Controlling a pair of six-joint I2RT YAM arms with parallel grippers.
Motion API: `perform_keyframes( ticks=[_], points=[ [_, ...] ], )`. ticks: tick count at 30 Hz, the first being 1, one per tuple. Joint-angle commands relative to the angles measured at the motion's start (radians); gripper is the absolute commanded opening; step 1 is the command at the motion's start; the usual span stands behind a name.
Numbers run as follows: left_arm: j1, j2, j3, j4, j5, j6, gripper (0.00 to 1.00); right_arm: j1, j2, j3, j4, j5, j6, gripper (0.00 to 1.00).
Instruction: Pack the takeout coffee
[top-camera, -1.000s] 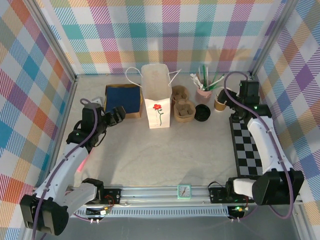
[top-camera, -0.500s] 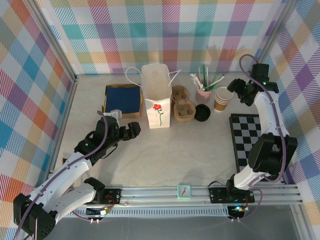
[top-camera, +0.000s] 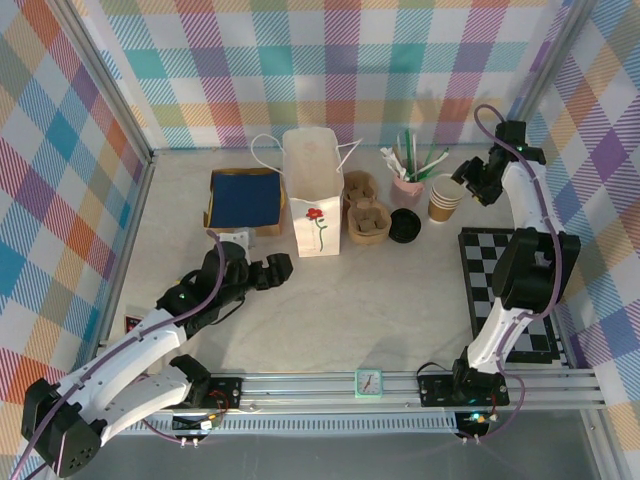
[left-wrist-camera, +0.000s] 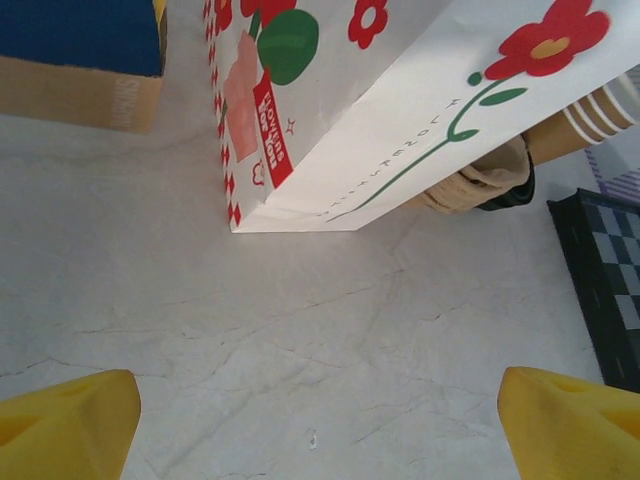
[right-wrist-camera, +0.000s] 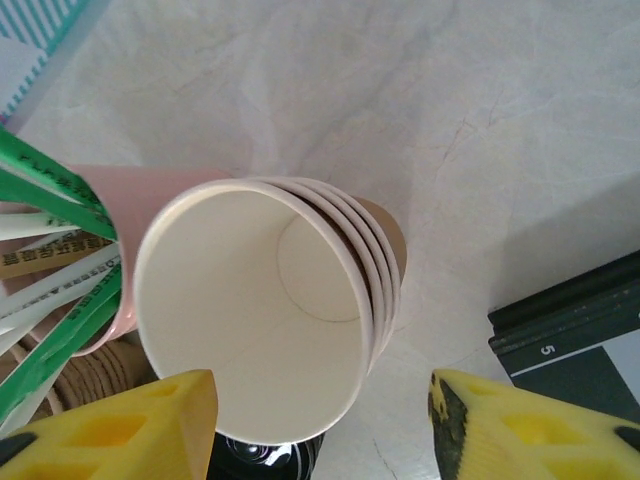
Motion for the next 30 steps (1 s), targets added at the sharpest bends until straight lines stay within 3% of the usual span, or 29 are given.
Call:
perform_keyframes(
  ticks=[1, 10, 30],
  points=[
    [-0.007, -0.032, -0.015, 0.012, -0.004, -0.015, 0.91, -0.006, 0.036, 0.059, -0.043, -0.009, -0.011, 0.56],
    [-0.011, -0.082, -0.034, -0.007, -0.011, -0.037, 0.89, -0.004, 0.102, 0.123, -0.063, -0.024, -0.023, 0.45],
    [-0.012, -0.077, -0.027, -0.056, -0.033, -0.026, 0.88, 0.017, 0.140, 0.155, -0.095, 0.045, -0.048, 0.35]
  ],
)
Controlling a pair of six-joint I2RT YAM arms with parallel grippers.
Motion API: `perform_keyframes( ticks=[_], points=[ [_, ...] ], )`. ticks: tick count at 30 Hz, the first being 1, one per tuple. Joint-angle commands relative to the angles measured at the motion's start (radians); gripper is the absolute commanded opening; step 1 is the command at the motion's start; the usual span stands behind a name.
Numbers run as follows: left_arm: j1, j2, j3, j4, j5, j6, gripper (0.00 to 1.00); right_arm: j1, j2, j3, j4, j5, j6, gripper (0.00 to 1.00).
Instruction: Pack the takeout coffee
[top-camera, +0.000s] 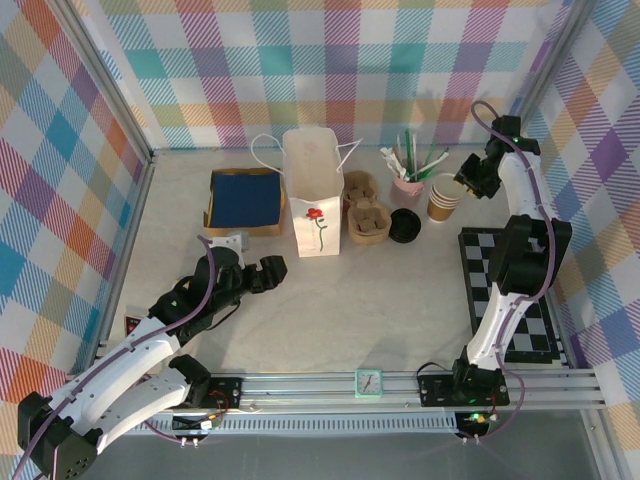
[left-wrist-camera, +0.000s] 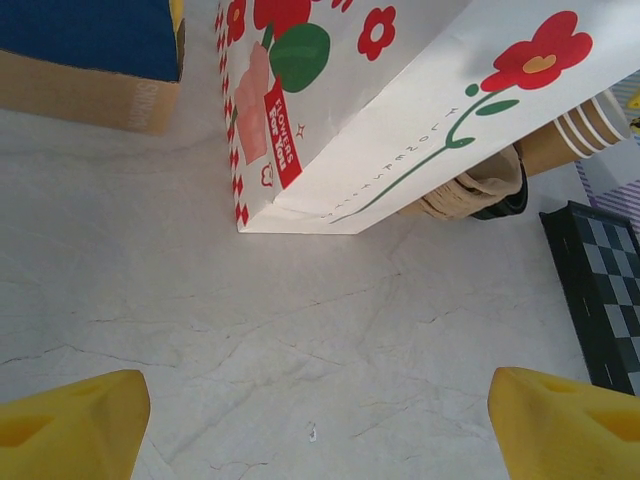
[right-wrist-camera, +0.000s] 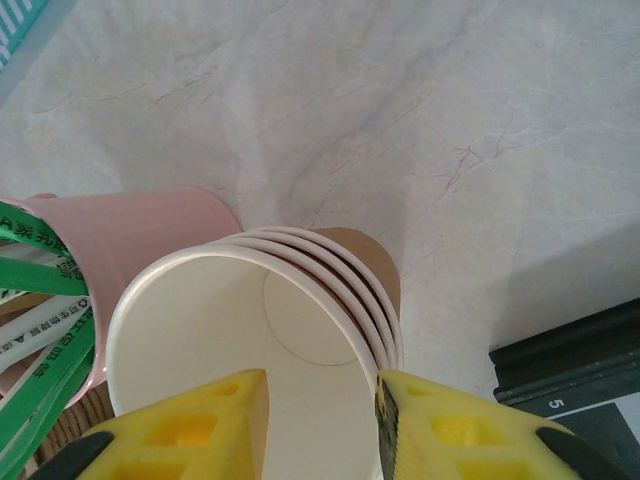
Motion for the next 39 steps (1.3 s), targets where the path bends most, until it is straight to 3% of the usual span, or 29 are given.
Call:
perform_keyframes(
  ticks=[1, 31, 39],
  points=[
    [-0.010, -0.006, -0.006, -0.020, -0.014, -0.003, 0.88, 0.009, 0.009, 0.010, -0.035, 0.028, -0.020, 0.35],
    [-0.010, 0.005, 0.003, -0.024, -0.030, 0.003, 0.87, 0.046, -0.068, -0.050, 0.000, 0.090, -0.045, 0.44],
    [-0.010, 0.011, 0.005, -0.027, -0.036, 0.004, 0.87, 0.045, -0.045, -0.046, 0.007, 0.088, -0.045, 0.41]
  ],
)
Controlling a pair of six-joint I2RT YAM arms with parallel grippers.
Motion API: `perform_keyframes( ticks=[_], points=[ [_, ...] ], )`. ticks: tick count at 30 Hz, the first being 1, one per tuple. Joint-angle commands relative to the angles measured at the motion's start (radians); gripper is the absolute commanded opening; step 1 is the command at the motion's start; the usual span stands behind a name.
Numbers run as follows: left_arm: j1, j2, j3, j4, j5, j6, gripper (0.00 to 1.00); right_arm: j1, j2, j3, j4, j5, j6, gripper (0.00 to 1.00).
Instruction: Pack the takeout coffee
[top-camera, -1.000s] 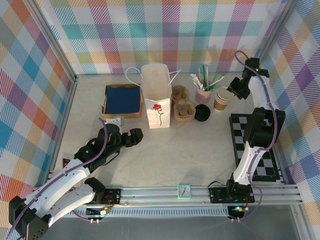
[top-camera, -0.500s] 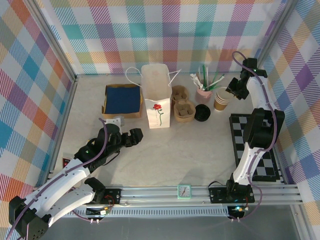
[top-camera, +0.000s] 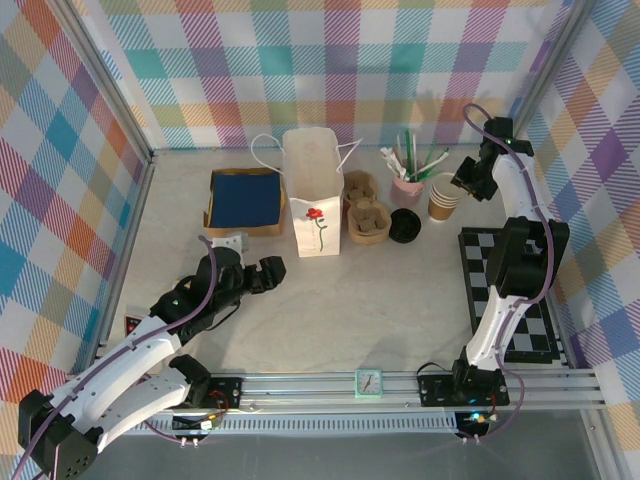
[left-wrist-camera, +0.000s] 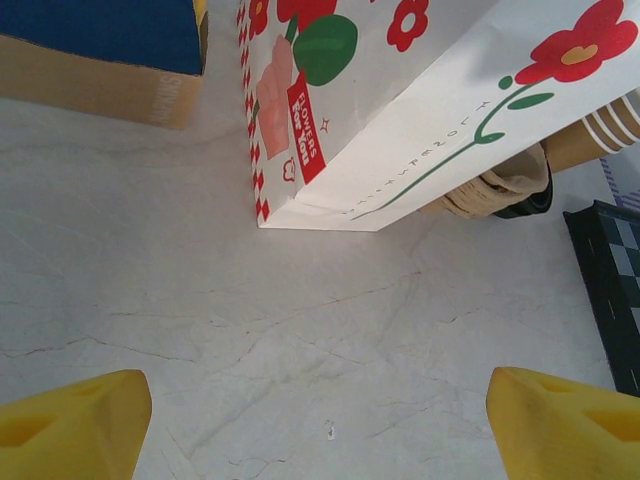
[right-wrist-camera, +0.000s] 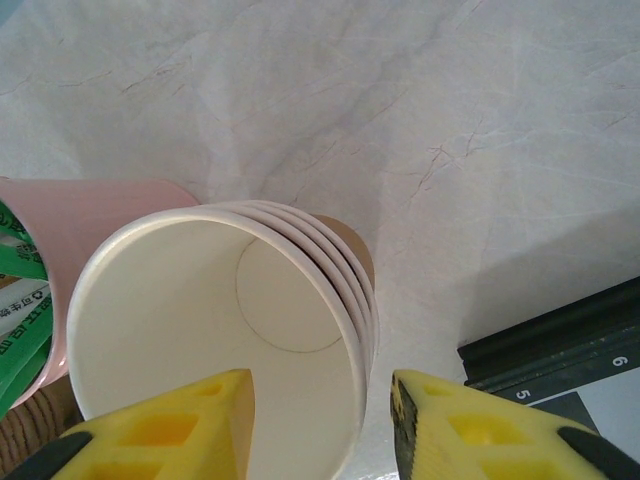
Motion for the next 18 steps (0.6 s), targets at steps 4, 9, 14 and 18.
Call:
perform_keyframes(
  ticks=[4, 9, 14, 18],
  points=[
    [-0.010, -0.002, 0.005, -0.013, -0.015, 0.004, 0.87, 0.008, -0.007, -0.005, 0.003, -0.006, -0.014, 0.38],
    [-0.010, 0.000, 0.005, -0.011, -0.020, 0.004, 0.86, 0.008, 0.004, -0.005, 0.004, -0.009, -0.015, 0.37],
    [-0.010, 0.006, 0.006, -0.008, -0.019, 0.005, 0.86, 0.008, 0.014, -0.009, 0.005, -0.004, -0.016, 0.36],
    [-0.010, 0.006, 0.008, -0.010, -0.021, 0.004, 0.85, 0.008, 0.020, -0.014, 0.010, -0.004, -0.016, 0.36]
  ],
)
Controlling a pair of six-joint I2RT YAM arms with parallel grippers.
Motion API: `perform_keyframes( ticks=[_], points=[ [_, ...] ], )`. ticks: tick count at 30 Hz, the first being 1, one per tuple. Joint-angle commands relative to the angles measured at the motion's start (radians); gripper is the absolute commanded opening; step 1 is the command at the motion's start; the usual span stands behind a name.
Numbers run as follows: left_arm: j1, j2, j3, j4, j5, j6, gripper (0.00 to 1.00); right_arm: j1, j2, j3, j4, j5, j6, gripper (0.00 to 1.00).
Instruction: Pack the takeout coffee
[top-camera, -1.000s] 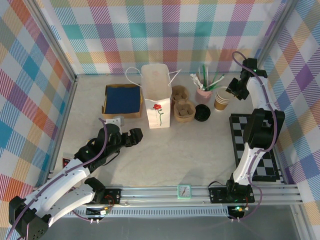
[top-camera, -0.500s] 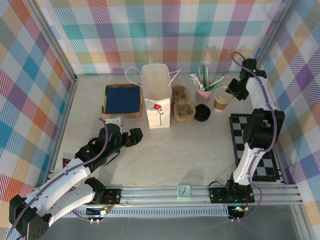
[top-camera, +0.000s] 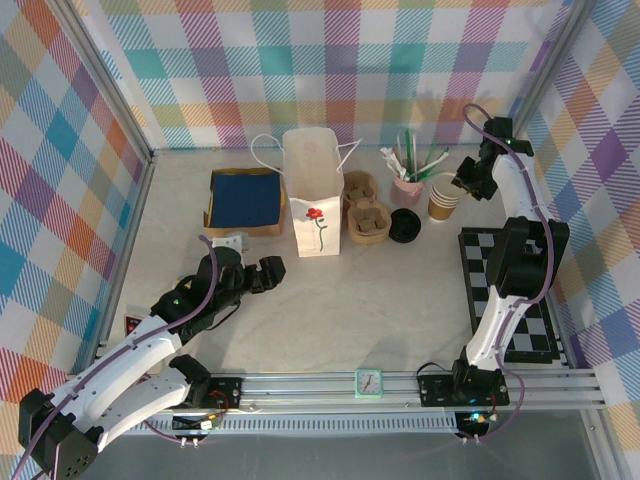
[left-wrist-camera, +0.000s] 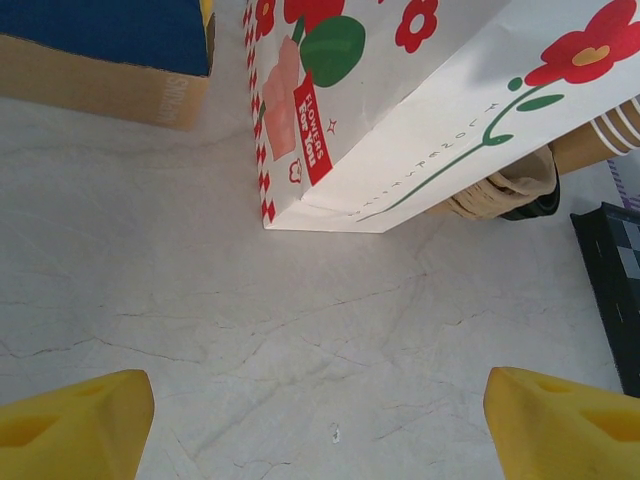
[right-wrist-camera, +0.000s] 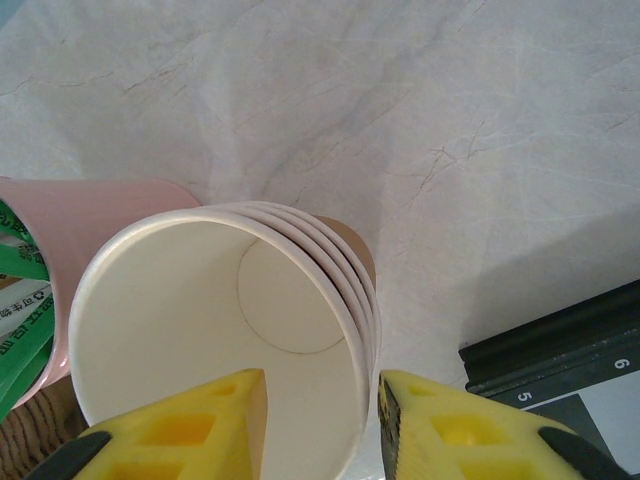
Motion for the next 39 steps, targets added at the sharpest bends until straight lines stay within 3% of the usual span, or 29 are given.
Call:
perform_keyframes(
  ticks=[1, 11, 17, 25, 39],
  points=[
    [-0.010, 0.001, 0.007, -0.010, -0.015, 0.005, 0.85, 0.007, 0.023, -0.012, 0.005, -0.005, -0.016, 0.36],
    [-0.010, -0.007, 0.005, -0.013, -0.020, 0.002, 0.84, 0.007, 0.027, -0.030, 0.017, 0.000, -0.010, 0.35],
    [-0.010, -0.008, 0.006, -0.016, -0.023, 0.001, 0.83, 0.008, 0.027, -0.033, 0.022, -0.003, -0.007, 0.23],
    [-0.009, -0.012, 0.008, -0.019, -0.028, 0.002, 0.82, 0.008, 0.011, -0.035, 0.016, 0.004, -0.009, 0.16],
    [-0.010, -0.014, 0.018, -0.027, -0.035, 0.004, 0.82, 0.007, -0.004, -0.023, -0.010, 0.017, -0.013, 0.22]
  ],
)
